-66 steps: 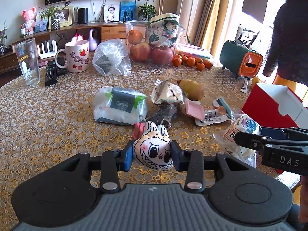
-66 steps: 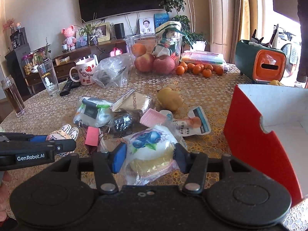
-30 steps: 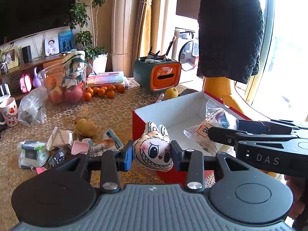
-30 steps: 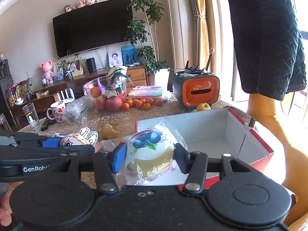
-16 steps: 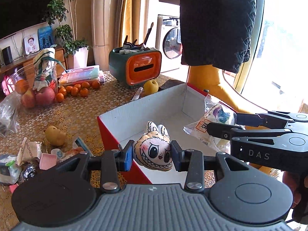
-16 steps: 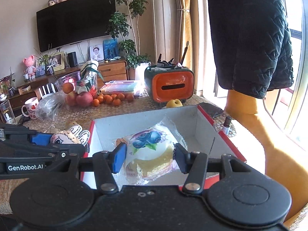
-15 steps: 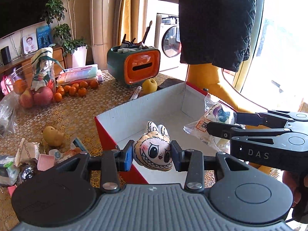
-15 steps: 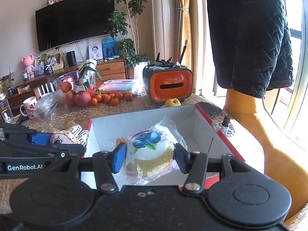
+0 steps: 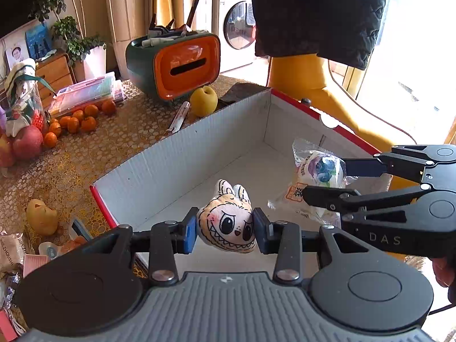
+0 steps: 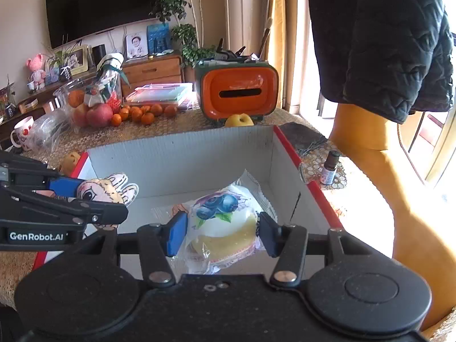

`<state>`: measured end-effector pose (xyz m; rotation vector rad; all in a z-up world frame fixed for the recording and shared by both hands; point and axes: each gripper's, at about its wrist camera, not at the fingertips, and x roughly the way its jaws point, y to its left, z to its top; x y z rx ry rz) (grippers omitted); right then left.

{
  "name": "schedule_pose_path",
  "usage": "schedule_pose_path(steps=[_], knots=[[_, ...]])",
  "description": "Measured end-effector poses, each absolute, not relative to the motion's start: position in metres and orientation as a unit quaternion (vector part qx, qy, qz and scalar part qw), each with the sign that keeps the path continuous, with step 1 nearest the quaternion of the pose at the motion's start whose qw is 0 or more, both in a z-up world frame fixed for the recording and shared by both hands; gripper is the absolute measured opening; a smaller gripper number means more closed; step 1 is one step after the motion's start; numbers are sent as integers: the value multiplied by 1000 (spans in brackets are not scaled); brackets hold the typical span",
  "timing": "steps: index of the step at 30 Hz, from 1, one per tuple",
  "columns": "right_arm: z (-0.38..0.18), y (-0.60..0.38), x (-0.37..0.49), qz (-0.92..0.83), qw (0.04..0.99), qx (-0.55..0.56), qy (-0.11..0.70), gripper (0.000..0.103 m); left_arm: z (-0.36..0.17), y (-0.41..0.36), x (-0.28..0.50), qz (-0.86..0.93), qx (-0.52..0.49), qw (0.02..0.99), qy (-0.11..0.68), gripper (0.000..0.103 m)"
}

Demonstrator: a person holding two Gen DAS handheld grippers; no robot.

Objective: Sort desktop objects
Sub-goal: 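Carry the plush doll with the left tool while the right tool carries the bread bag into the red box, then open the left tool to drop the doll in the box while the right tool releases the bread bag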

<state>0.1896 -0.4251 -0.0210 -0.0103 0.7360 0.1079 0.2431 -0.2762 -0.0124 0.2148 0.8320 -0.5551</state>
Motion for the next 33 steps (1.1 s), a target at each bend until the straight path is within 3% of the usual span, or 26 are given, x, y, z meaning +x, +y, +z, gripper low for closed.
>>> schedule_pose_path(steps=[15,29,33], knots=[[-57,-416,234,92,883,-73,454,53,-56,-312,294,-259,138,822,487,39],[-60,-419,238,92,873,-79,472,55,-71,-319,305,-244,147,791,542,40],[-60,-419,238,89,873,-82,472,57,-68,-315,305,-237,137,797,538,53]])
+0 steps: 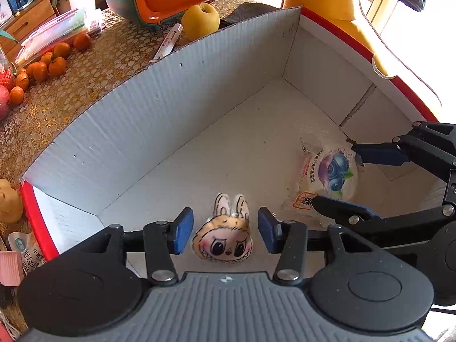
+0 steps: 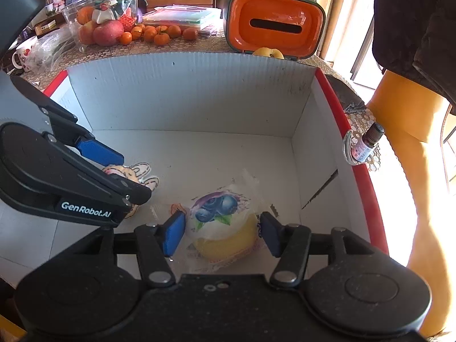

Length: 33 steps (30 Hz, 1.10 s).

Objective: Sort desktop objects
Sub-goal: 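Open the left tool to drop the doll in the box while the right tool releases the bread bag, then withdraw both tools from the red box back over the table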

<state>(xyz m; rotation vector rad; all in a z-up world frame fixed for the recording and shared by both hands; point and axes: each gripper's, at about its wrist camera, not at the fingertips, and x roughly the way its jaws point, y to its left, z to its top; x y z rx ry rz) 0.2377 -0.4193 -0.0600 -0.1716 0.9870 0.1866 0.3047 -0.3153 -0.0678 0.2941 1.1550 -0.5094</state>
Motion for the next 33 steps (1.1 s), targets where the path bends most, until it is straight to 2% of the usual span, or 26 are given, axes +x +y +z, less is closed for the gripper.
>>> schedule_pose_path(steps=[2,7,21,24,26,28,32,33], knots=[[-58,-419,236,90,874,-85,469,58,-64,-313,303,-238,132,802,532,56],[-50,-421,230,88,879,-78,463,64,-49,-306,296,-245,116,811,519,56],[-10,-409,188,103,895,-64,429,70,3,-275,245,-261,87,847,455,56],[-2,-404,179,103,900,-60,419,75,11,-265,235,-254,84,856,443,56],[4,-401,174,101,903,-56,414,77,16,-258,229,-252,81,858,439,59],[8,-398,169,100,905,-53,411,78,20,-251,222,-250,76,862,434,68],[15,-390,160,99,908,-51,404,78,26,-238,210,-249,68,866,427,71],[16,-389,158,98,908,-50,403,78,27,-235,207,-248,69,868,425,75]])
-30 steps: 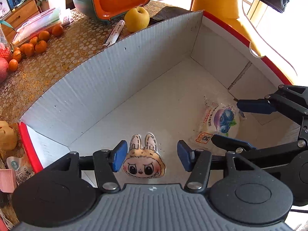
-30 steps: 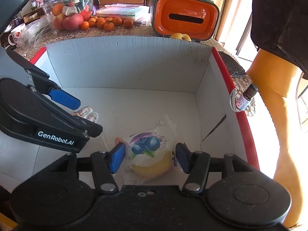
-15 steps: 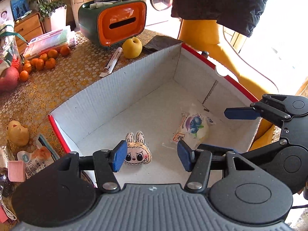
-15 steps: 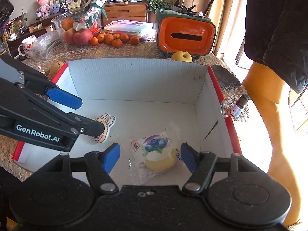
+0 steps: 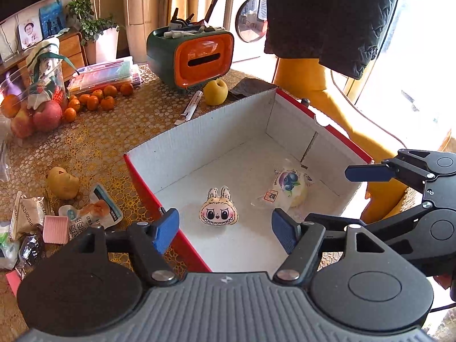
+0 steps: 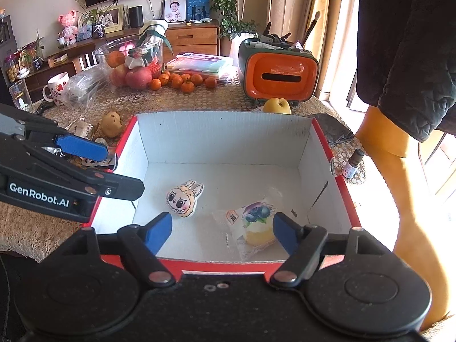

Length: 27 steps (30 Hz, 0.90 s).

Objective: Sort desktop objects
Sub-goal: 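Withdraw both tools from the red box back over the table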

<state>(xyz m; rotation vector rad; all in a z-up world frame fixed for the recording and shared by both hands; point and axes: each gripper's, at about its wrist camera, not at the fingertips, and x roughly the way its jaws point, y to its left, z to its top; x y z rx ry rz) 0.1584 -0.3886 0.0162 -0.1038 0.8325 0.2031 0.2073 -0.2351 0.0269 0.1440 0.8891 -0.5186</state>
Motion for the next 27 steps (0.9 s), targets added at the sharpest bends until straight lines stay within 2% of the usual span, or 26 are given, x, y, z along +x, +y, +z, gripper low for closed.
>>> schedule_pose_path(steps=[10,17,18,19,27], knots=[[31,-373,138,100,915,-43,389,81,37,-205,185,-244,52,879,406,83],[37,-358,123,106,919,-45,377,88,43,-179,170,-241,44,887,392,88],[37,-355,121,106,919,-46,377,88,45,-175,167,-240,44,888,389,93],[37,-353,119,107,919,-48,377,89,45,-172,166,-241,43,889,387,102],[35,-332,102,112,921,-50,370,89,47,-140,148,-230,33,900,370,103]])
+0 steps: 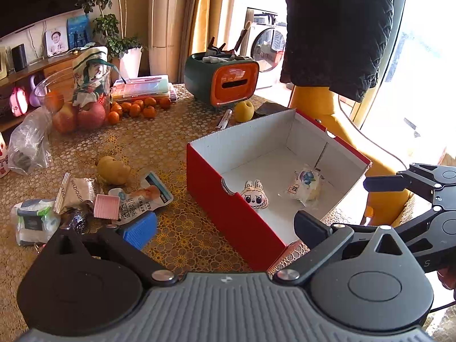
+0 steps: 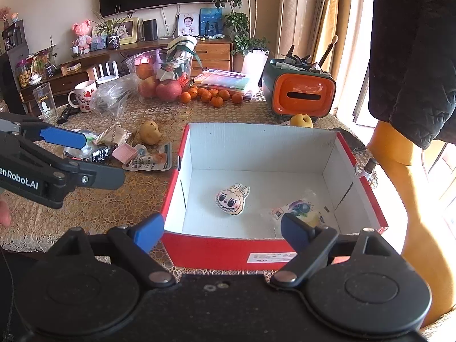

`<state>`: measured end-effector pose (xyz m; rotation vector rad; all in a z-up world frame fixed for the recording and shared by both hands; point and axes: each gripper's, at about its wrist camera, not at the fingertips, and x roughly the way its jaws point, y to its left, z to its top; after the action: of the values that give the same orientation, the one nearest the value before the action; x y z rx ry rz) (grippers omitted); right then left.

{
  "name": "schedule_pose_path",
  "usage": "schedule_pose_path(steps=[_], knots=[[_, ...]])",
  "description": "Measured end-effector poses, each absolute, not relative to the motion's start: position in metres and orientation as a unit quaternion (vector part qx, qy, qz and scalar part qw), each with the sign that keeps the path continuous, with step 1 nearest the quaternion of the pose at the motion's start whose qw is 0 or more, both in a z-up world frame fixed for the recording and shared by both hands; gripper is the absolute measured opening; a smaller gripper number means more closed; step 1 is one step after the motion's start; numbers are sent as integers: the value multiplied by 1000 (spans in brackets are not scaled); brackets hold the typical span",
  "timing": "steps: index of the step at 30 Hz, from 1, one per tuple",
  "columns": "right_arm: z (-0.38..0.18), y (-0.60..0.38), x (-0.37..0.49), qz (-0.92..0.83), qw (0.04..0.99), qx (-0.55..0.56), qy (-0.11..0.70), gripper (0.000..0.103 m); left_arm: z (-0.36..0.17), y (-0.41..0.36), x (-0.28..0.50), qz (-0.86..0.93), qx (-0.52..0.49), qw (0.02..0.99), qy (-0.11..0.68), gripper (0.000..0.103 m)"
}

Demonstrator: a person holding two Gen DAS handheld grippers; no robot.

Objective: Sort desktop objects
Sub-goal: 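Withdraw both tools from the red box back over the table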

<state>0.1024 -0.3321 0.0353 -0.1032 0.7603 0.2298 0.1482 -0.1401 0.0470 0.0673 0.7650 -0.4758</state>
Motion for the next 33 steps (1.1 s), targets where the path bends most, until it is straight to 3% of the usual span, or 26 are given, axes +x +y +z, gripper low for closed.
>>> schedule_pose_path(steps=[33], knots=[[26,-240,106,123,927,-29,354,90,22,-6,108,-151,-10,933,326,103]])
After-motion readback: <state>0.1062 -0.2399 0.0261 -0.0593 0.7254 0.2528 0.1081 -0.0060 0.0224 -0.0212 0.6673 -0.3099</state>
